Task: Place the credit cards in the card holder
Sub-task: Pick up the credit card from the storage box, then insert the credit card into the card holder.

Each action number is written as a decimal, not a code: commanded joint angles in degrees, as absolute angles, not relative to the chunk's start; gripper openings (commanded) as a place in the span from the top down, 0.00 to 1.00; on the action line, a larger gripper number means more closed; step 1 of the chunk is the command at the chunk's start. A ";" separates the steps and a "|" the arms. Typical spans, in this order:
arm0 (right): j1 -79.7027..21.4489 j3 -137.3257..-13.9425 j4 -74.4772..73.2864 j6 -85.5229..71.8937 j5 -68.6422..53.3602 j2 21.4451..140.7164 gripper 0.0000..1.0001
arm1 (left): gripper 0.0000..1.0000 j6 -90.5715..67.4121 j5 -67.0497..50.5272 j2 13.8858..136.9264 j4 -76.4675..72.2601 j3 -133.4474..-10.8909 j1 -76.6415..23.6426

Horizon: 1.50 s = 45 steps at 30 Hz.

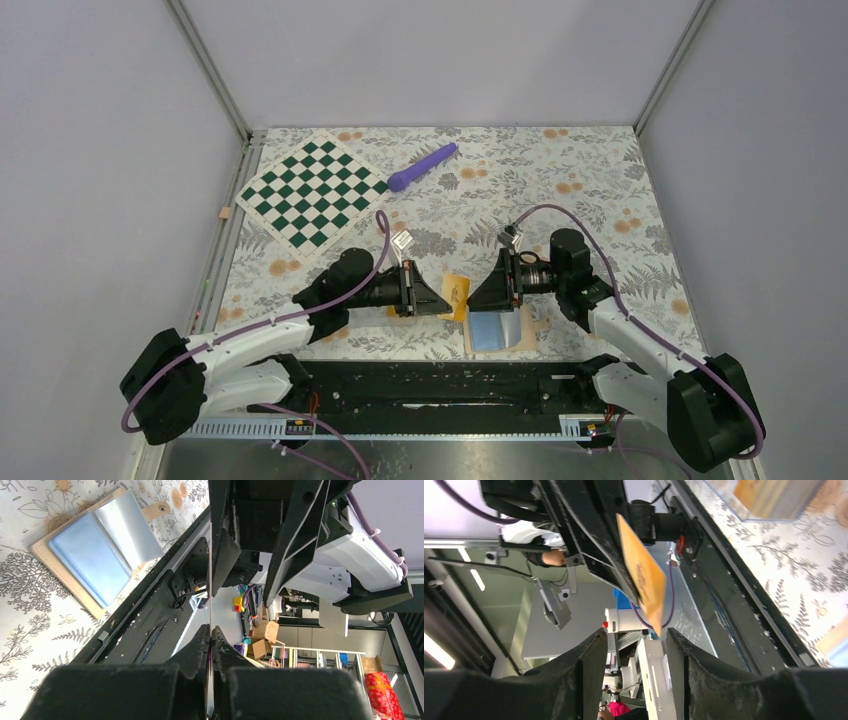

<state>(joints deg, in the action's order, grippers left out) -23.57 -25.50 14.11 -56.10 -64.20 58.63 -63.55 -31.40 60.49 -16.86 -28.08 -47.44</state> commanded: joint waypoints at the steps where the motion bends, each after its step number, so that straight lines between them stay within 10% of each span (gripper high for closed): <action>1: -23.30 -23.80 37.86 -70.39 -68.47 60.26 0.48 | 1.00 -64.07 -33.37 60.56 -22.23 -30.26 -48.06; 17: -23.69 -27.67 15.66 -55.54 -62.92 59.01 0.53 | 1.00 -60.24 -28.04 55.74 -11.81 -32.02 -48.53; 27: -30.04 -26.54 36.65 -67.76 -62.29 65.03 0.55 | 1.00 -60.30 -29.09 56.68 -12.82 -32.17 -49.04; 37: -30.51 -24.32 46.35 -73.26 -60.58 64.30 0.68 | 1.00 -60.20 -28.11 55.31 -11.36 -30.81 -49.03; 41: -30.50 -24.18 46.57 -73.17 -61.07 64.30 0.88 | 0.99 -60.39 -27.93 55.07 -11.78 -30.32 -49.03; 45: -30.50 -23.91 45.84 -72.55 -61.10 64.11 1.00 | 0.81 -60.00 -27.80 54.85 -11.35 -30.32 -49.02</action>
